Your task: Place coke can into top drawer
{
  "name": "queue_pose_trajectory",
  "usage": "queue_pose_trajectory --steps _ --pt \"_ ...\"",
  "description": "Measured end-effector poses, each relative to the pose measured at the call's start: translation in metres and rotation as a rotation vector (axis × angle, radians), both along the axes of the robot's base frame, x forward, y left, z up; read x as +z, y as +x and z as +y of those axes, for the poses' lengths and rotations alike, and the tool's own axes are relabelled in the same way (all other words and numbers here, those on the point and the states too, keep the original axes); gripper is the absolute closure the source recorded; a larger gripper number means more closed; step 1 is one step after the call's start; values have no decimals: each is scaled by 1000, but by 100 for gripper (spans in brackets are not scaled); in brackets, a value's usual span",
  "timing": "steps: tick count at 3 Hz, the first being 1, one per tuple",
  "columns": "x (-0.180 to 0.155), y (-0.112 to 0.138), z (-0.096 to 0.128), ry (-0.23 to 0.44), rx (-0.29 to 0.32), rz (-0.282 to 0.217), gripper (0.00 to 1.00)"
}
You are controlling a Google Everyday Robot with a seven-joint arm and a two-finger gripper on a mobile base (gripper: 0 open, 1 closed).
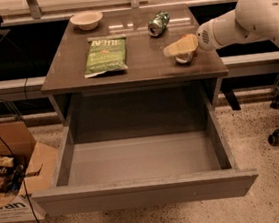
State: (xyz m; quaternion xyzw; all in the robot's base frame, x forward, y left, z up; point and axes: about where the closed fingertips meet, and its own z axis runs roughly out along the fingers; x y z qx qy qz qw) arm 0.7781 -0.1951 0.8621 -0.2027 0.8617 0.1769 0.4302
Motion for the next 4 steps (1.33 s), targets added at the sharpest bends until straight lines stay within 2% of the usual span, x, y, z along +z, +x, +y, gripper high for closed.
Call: queue_pose_trajectory --steps 1,2,4 --pt "-5 13 2 52 -23 18 0" --pt "-8 22 13 68 -12 39 14" --pt "-19 26 29 66 9 85 61"
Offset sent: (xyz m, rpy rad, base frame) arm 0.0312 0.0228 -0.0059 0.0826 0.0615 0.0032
